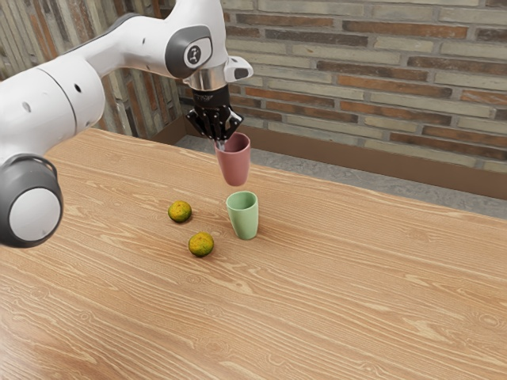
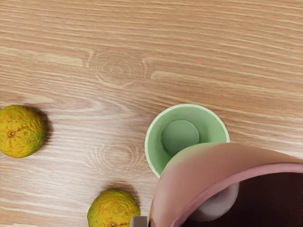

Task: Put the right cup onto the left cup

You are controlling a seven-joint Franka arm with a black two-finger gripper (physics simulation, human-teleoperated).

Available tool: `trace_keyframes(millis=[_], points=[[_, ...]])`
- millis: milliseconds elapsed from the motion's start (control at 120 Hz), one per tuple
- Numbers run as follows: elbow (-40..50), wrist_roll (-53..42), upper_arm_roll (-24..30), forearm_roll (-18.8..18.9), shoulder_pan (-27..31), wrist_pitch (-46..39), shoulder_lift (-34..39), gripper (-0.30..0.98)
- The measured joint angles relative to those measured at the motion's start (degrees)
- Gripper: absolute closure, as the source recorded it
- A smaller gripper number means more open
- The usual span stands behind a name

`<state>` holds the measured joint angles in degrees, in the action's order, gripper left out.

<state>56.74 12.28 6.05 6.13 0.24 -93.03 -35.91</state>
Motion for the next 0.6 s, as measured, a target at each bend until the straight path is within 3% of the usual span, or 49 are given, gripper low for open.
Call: trace_keyframes(millis=[600], points=[[-5.26,-1.14,0.38,0.70,0.75,0.95,-5.26,0.79]])
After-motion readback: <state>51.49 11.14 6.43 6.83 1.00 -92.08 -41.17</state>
